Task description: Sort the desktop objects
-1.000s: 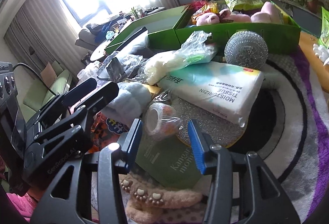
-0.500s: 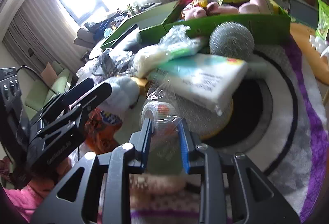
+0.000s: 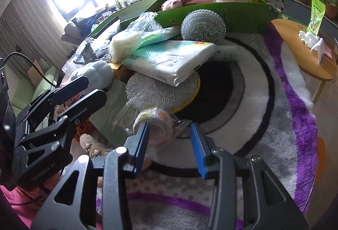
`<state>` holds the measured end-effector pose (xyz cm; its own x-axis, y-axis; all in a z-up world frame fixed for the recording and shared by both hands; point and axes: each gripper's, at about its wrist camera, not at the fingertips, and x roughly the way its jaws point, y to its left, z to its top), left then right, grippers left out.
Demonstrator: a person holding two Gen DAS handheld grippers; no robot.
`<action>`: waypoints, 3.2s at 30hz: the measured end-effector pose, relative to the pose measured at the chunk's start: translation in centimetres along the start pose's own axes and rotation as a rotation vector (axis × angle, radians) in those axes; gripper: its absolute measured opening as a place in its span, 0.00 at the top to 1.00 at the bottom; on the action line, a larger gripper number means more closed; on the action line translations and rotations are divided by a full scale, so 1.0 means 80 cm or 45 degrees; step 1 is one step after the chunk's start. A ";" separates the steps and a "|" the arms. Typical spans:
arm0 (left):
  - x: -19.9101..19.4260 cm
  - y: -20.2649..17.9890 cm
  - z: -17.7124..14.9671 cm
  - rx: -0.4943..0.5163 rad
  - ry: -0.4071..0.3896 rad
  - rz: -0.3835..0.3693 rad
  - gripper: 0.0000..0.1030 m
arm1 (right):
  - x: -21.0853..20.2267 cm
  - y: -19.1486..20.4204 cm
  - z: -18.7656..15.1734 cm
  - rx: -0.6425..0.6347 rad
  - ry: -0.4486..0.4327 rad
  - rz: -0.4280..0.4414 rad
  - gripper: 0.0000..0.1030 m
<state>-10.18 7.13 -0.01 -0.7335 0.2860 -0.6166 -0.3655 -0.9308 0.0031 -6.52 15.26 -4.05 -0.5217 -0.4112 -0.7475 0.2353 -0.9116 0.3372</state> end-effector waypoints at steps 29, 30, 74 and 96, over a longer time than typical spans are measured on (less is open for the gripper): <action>0.042 -0.044 -0.018 0.115 0.191 -0.093 0.48 | -0.003 -0.023 -0.009 -0.078 -0.031 0.031 0.60; 0.043 -0.044 -0.018 0.115 0.194 -0.088 0.48 | -0.001 -0.024 -0.009 -0.071 -0.028 0.035 0.60; 0.046 -0.048 -0.010 0.150 0.189 -0.196 0.78 | 0.009 -0.023 -0.004 -0.050 0.007 0.182 0.86; -0.009 -0.058 0.039 0.217 -0.002 -0.128 0.78 | -0.058 -0.003 0.023 -0.120 -0.165 0.193 0.85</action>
<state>-9.73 11.95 2.83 -0.6893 0.3757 -0.6194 -0.5283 -0.8457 0.0750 -5.67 17.37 0.40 -0.5744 -0.5454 -0.6104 0.3916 -0.8379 0.3802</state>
